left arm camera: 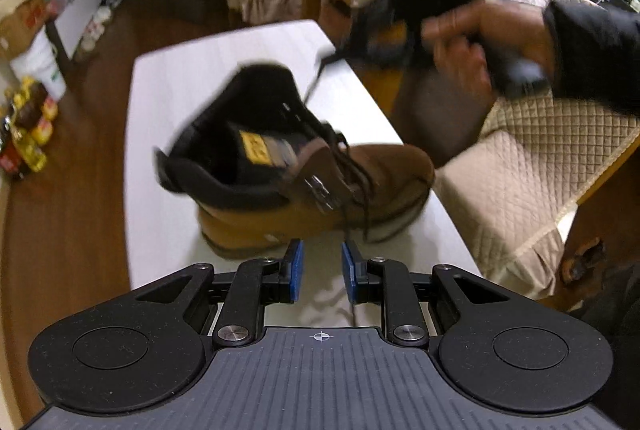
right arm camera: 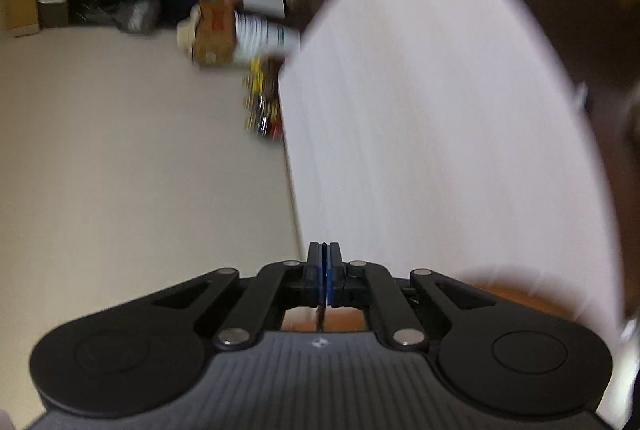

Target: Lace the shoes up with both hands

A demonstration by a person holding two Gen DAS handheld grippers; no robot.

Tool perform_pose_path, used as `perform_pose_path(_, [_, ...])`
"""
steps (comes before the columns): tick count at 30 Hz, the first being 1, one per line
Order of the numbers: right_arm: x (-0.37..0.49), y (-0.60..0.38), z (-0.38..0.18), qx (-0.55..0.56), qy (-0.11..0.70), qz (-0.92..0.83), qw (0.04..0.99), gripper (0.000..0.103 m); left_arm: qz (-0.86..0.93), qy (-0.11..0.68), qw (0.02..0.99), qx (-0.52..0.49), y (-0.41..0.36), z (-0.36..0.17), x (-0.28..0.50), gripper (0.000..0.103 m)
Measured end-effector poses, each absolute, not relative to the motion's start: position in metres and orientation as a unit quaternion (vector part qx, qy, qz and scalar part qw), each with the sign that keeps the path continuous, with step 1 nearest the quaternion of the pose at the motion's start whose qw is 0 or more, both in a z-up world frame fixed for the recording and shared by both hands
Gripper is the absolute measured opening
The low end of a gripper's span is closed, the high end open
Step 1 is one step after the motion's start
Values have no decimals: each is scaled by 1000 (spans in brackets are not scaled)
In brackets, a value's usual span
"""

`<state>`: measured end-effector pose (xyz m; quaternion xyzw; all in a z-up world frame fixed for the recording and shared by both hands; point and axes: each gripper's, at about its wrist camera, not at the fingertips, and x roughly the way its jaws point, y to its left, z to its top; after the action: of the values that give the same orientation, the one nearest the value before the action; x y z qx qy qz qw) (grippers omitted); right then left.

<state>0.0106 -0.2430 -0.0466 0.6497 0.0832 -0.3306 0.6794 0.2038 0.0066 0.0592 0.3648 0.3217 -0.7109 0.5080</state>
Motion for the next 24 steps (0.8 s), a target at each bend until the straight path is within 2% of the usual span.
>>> perform_pose_path(5, [-49,-271,12,533,77,-449,713,3,-693,339,514,376,4,26,191,24])
perform_pose_path(8, [-79,-275,39,495,87,-480,719,3,-688,342,519,375,2,12,186,30])
perform_pose_path(14, [-100,-261,40,485,138,-487,713,3,-686,348,526,364,-7,-7,173,33])
perform_pose_path(17, [-94,-258,25,506,161,-472,704,5,-680,343,531,371,-14,-17,166,27])
perform_pose_path(18, [-89,-258,19,510,168,-467,703,8,-679,343,533,371,-16,-20,164,10])
perform_pose_path(19, [-84,-257,15,513,177,-461,702,12,-676,343,538,370,-17,-22,163,3])
perform_pose_path(21, [-76,-256,10,516,198,-449,702,17,-669,342,549,366,-16,-24,161,3])
perform_pose_path(24, [-52,-254,9,504,242,-405,723,17,-664,343,552,368,-11,-23,160,2])
